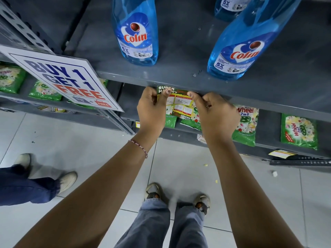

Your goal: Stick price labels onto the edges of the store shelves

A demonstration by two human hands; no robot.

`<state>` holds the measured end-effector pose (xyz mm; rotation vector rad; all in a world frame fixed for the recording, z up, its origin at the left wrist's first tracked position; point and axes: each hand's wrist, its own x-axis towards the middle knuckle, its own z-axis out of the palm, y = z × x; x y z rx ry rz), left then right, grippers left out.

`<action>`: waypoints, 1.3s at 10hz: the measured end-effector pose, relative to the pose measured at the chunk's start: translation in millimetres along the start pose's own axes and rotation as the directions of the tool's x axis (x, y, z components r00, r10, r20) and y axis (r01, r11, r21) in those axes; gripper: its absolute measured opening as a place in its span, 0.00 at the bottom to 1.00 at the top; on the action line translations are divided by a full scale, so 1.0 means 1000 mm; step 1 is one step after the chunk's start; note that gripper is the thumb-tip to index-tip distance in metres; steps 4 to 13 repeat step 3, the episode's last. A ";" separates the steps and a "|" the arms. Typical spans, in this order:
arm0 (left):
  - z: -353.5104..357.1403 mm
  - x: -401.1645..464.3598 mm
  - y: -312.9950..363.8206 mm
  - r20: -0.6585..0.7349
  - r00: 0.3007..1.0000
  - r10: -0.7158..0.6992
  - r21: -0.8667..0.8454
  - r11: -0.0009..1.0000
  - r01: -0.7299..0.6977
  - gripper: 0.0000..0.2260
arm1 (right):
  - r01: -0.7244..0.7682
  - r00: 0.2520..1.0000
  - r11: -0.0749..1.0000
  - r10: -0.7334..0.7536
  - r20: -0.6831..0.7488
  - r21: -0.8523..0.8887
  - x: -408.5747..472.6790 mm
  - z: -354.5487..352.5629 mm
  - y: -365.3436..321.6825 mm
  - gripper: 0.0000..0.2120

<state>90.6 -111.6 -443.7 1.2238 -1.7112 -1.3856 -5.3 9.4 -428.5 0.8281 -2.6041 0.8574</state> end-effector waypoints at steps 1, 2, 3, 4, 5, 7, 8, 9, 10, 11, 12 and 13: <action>-0.001 -0.003 0.002 0.078 0.992 -0.097 0.023 0.995 0.096 0.18 | -0.021 0.999 1.000 0.022 0.034 -0.018 -0.005 -0.007 0.001 0.25; -0.001 0.000 0.005 0.102 0.977 -0.187 0.043 0.982 0.184 0.17 | -0.078 0.990 0.994 0.086 0.116 -0.074 0.001 -0.019 0.004 0.25; -0.009 -0.007 0.003 -0.049 0.957 -0.287 0.117 0.950 0.291 0.12 | -0.152 0.980 0.987 0.156 0.127 -0.040 -0.005 -0.039 0.012 0.23; -0.009 -0.007 0.003 -0.049 0.957 -0.287 0.117 0.950 0.291 0.12 | -0.152 0.980 0.987 0.156 0.127 -0.040 -0.005 -0.039 0.012 0.23; -0.009 -0.007 0.003 -0.049 0.957 -0.287 0.117 0.950 0.291 0.12 | -0.152 0.980 0.987 0.156 0.127 -0.040 -0.005 -0.039 0.012 0.23; -0.009 -0.007 0.003 -0.049 0.957 -0.287 0.117 0.950 0.291 0.12 | -0.152 0.980 0.987 0.156 0.127 -0.040 -0.005 -0.039 0.012 0.23; -0.009 -0.007 0.003 -0.049 0.957 -0.287 0.117 0.950 0.291 0.12 | -0.152 0.980 0.987 0.156 0.127 -0.040 -0.005 -0.039 0.012 0.23; -0.009 -0.007 0.003 -0.049 0.957 -0.287 0.117 0.950 0.291 0.12 | -0.152 0.980 0.987 0.156 0.127 -0.040 -0.005 -0.039 0.012 0.23; -0.009 -0.007 0.003 -0.049 0.957 -0.287 0.117 0.950 0.291 0.12 | -0.152 0.980 0.987 0.156 0.127 -0.040 -0.005 -0.039 0.012 0.23; -0.009 -0.007 0.003 -0.049 0.957 -0.287 0.117 0.950 0.291 0.12 | -0.152 0.980 0.987 0.156 0.127 -0.040 -0.005 -0.039 0.012 0.23; -0.009 -0.007 0.003 -0.049 0.957 -0.287 0.117 0.950 0.291 0.12 | -0.152 0.980 0.987 0.156 0.127 -0.040 -0.005 -0.039 0.012 0.23; -0.009 -0.007 0.003 -0.049 0.957 -0.287 0.117 0.950 0.291 0.12 | -0.152 0.980 0.987 0.156 0.127 -0.040 -0.005 -0.039 0.012 0.23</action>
